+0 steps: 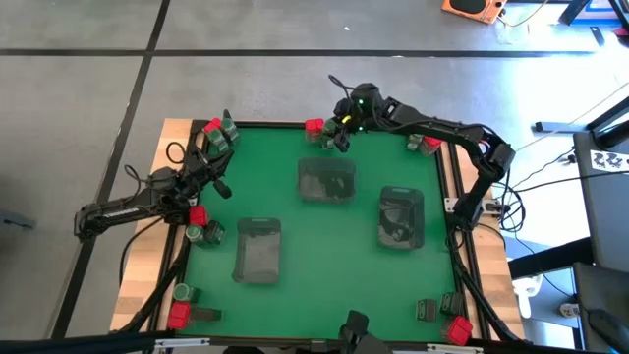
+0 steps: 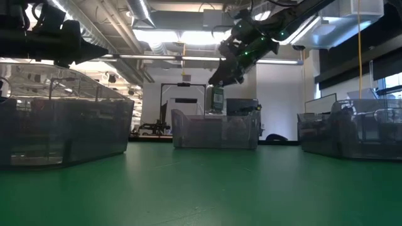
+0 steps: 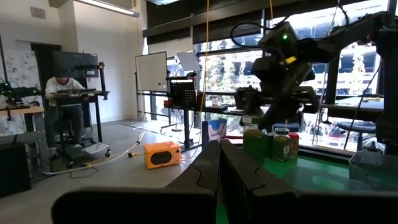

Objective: Sort spices by type
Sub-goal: Put the green seasoning bottle into the top black bin

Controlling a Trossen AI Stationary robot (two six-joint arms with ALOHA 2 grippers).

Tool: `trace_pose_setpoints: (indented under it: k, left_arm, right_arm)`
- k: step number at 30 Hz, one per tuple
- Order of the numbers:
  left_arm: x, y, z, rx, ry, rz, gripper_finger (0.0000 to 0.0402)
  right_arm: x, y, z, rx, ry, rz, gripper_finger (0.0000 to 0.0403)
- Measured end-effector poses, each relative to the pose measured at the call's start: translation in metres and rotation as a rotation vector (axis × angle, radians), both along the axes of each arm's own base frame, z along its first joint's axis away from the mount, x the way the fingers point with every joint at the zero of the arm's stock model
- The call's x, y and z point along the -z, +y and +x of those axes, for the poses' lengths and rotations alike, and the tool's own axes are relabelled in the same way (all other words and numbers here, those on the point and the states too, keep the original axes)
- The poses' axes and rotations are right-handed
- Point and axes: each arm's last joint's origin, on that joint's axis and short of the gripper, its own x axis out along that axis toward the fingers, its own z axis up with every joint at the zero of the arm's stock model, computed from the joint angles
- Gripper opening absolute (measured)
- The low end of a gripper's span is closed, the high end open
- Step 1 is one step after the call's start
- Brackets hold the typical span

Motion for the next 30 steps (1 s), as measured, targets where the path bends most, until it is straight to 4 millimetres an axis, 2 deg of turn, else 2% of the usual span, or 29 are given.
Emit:
trace_pose_setpoints:
  k: [7,17,25,30]
  left_arm:
    - [0.000,0.000,0.000,0.000,0.000,0.000,0.0008]
    - [0.000,0.000,0.000,0.001,-0.004,-0.005,0.0008]
    - [0.001,0.000,0.000,0.007,-0.008,-0.022,0.0008]
    - [0.001,0.000,0.000,0.008,-0.002,-0.024,0.0008]
  right_arm:
    - [-0.002,0.023,0.008,-0.066,0.026,0.007,0.0215]
    - [-0.018,0.058,0.008,-0.126,0.052,0.001,0.0215]
    - [-0.014,0.081,0.014,-0.170,0.106,0.012,0.0215]
    - [-0.012,0.085,0.015,-0.172,0.105,0.027,0.0215]
